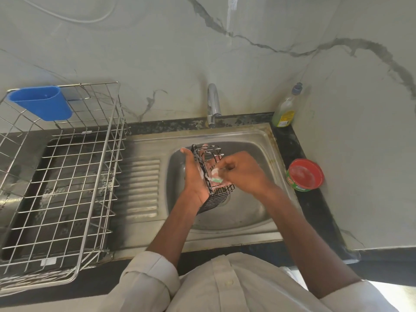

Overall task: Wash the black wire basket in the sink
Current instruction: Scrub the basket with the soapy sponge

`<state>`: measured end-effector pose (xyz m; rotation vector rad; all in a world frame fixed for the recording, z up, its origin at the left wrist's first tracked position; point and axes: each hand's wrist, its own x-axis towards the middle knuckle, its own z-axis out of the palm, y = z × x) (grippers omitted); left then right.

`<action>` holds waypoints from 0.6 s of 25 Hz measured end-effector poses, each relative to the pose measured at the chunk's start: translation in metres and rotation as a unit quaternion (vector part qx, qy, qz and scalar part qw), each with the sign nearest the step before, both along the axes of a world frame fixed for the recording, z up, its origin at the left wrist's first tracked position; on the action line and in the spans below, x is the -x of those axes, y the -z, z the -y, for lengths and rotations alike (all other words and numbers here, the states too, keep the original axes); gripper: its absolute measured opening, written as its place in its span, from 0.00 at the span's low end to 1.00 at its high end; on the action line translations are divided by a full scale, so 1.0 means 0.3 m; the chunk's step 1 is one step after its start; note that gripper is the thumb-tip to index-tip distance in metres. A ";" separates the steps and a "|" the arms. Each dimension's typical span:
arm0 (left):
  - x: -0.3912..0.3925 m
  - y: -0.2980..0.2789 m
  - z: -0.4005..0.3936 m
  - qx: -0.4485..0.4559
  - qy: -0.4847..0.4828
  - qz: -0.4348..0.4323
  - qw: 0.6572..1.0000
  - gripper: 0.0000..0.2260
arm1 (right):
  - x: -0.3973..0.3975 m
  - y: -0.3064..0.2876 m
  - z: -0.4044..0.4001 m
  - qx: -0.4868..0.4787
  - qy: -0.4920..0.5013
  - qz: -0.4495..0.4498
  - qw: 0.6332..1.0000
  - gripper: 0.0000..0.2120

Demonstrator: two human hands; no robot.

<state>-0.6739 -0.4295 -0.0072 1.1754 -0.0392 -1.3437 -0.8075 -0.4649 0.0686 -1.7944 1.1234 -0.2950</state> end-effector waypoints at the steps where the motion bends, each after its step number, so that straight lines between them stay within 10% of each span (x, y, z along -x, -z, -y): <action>1: -0.004 0.008 0.001 0.001 -0.002 -0.011 1.000 0.46 | 0.010 -0.002 0.009 -0.033 0.041 0.048 0.997 0.08; 6: 0.025 0.003 0.001 0.005 0.035 0.000 0.999 0.47 | -0.075 0.014 0.046 -0.011 0.114 0.094 0.989 0.14; 15: 0.039 -0.020 0.004 0.008 0.062 -0.010 0.998 0.45 | -0.119 0.024 0.070 0.169 -0.026 -0.116 0.979 0.15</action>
